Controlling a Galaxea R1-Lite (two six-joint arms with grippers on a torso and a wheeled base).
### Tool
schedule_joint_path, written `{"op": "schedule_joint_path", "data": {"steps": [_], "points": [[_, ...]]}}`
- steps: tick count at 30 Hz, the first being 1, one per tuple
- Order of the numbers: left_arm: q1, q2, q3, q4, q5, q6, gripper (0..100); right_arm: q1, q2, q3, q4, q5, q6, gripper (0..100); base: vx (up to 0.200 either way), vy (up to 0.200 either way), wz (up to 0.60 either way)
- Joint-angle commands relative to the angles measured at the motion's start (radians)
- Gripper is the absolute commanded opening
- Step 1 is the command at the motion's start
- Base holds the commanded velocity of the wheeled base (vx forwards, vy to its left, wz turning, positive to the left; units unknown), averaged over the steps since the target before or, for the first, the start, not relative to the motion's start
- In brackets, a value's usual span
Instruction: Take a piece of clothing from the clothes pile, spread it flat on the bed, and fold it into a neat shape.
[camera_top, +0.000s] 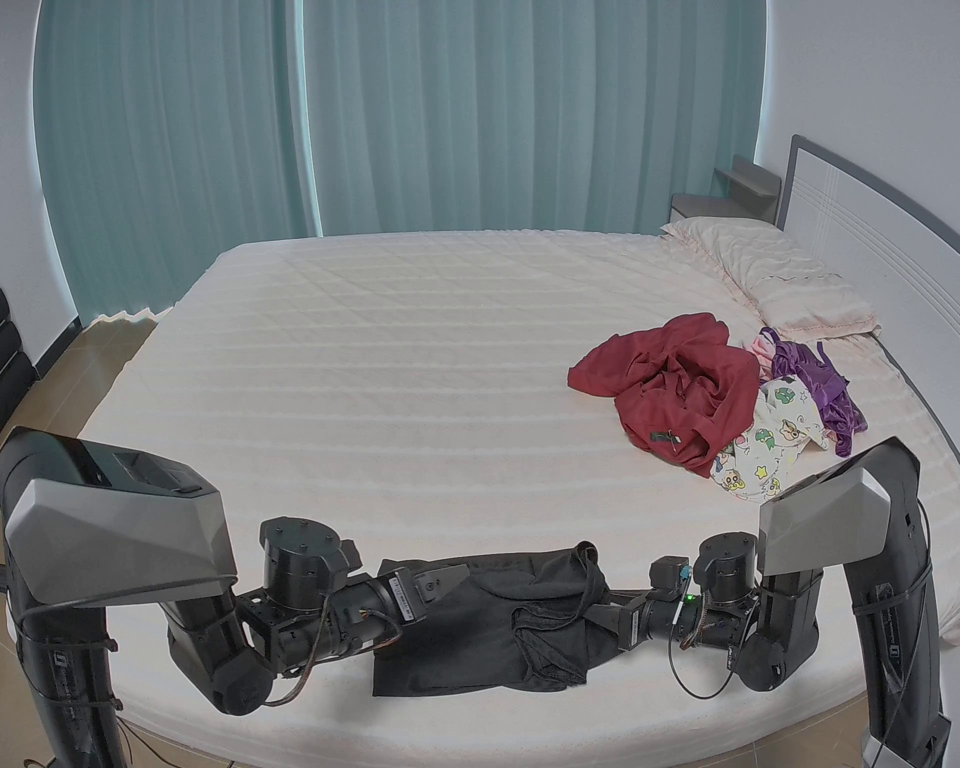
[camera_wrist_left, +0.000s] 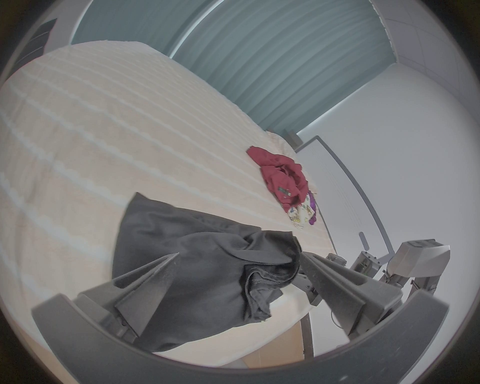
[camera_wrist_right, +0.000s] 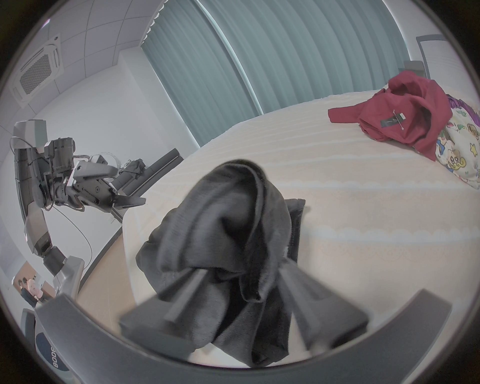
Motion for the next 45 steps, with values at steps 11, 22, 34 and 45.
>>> {"op": "schedule_joint_path", "data": {"steps": [11, 22, 34, 45], "points": [[0.153, -0.047, 0.226, -0.014, -0.001, -0.079, 100, -0.142, -0.074, -0.007, -0.014, -0.051, 0.069, 100, 0.0, 0.0, 0.0], [0.169, -0.013, 0.272, -0.094, -0.011, -0.146, 100, -0.081, -0.178, 0.074, -0.013, -0.055, 0.151, 100, -0.091, 0.0, 0.0], [0.178, -0.008, 0.305, -0.098, -0.007, -0.106, 100, 0.169, -0.166, -0.076, 0.253, -0.352, 0.15, 100, 0.0, 0.0, 0.0], [0.218, 0.093, 0.329, -0.253, -0.002, -0.034, 100, 0.287, -0.154, -0.233, 0.518, -0.537, 0.15, 100, 0.0, 0.091, 0.0]]}}
